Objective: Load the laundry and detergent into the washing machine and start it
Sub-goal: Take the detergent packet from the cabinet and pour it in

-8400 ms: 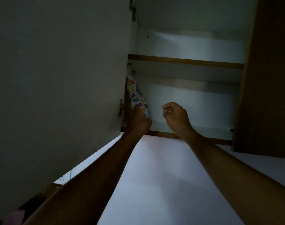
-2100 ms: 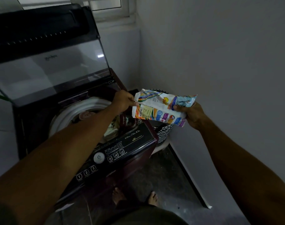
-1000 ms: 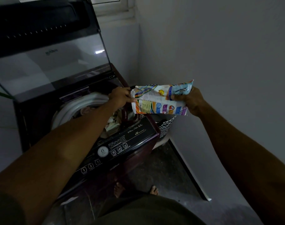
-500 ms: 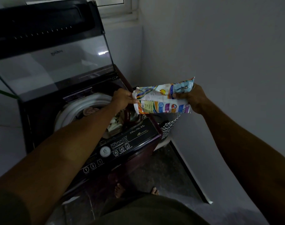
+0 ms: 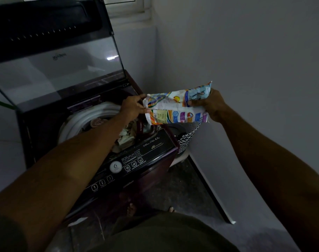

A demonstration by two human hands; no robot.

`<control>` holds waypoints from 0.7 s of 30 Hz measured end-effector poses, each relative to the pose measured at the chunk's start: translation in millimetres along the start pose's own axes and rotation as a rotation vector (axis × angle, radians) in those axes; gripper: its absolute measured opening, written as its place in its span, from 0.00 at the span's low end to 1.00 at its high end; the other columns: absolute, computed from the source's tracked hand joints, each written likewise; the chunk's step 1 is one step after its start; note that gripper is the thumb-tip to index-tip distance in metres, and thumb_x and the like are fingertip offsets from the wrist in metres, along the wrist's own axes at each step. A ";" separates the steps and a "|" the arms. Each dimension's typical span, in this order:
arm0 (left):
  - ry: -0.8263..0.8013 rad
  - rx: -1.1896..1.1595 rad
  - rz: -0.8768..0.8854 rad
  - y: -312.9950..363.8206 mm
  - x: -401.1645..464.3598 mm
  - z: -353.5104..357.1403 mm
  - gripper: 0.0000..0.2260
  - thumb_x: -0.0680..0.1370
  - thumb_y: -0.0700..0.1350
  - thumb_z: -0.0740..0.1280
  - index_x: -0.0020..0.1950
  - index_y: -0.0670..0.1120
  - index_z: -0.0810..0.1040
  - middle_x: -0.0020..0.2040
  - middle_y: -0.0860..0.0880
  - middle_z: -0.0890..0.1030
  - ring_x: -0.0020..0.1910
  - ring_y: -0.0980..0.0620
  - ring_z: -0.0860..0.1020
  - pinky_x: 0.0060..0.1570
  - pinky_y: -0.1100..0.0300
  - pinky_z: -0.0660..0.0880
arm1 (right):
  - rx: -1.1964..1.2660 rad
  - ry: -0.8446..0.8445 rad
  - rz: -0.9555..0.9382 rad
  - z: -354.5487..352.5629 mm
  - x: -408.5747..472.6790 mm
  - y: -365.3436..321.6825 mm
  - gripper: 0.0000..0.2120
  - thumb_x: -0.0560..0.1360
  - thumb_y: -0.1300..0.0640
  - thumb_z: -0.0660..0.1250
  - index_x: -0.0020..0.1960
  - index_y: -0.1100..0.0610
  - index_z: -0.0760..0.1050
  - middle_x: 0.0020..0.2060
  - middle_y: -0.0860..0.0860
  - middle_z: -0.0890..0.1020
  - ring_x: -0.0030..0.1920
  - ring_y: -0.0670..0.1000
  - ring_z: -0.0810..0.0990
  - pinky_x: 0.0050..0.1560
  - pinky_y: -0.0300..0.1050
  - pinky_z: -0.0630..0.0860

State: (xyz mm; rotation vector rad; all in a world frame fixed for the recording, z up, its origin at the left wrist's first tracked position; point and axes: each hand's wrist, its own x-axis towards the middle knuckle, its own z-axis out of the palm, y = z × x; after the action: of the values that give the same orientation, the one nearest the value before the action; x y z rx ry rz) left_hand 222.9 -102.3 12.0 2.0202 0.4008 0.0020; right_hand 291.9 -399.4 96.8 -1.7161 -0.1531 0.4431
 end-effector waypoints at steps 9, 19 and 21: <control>0.043 -0.060 0.035 2.9 -7.2 1.4 0.41 0.64 0.39 0.80 0.74 0.44 0.66 0.49 0.43 0.85 0.46 0.50 0.83 0.53 0.52 0.79 | -0.027 0.035 -0.044 0.1 6.0 1.1 0.21 0.59 0.73 0.77 0.50 0.62 0.81 0.44 0.54 0.86 0.45 0.55 0.85 0.44 0.52 0.83; 0.091 -0.075 0.032 -0.3 -10.4 7.0 0.39 0.66 0.40 0.79 0.75 0.44 0.66 0.50 0.41 0.84 0.44 0.53 0.82 0.52 0.52 0.80 | -0.061 0.040 -0.080 1.7 4.6 -1.1 0.20 0.59 0.71 0.78 0.48 0.58 0.81 0.43 0.51 0.86 0.45 0.53 0.86 0.44 0.50 0.83; 0.107 -0.069 0.037 -0.9 -11.5 8.6 0.39 0.66 0.41 0.79 0.74 0.45 0.67 0.51 0.42 0.84 0.47 0.52 0.83 0.52 0.53 0.80 | -0.064 0.047 -0.090 2.2 3.9 -1.1 0.19 0.60 0.71 0.78 0.48 0.57 0.81 0.42 0.50 0.86 0.44 0.52 0.86 0.43 0.49 0.83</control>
State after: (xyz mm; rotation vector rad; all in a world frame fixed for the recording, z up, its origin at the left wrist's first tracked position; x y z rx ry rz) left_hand 213.2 -112.5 9.1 1.9646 0.4257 0.1453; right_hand 294.8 -395.8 96.8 -1.7728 -0.2116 0.3342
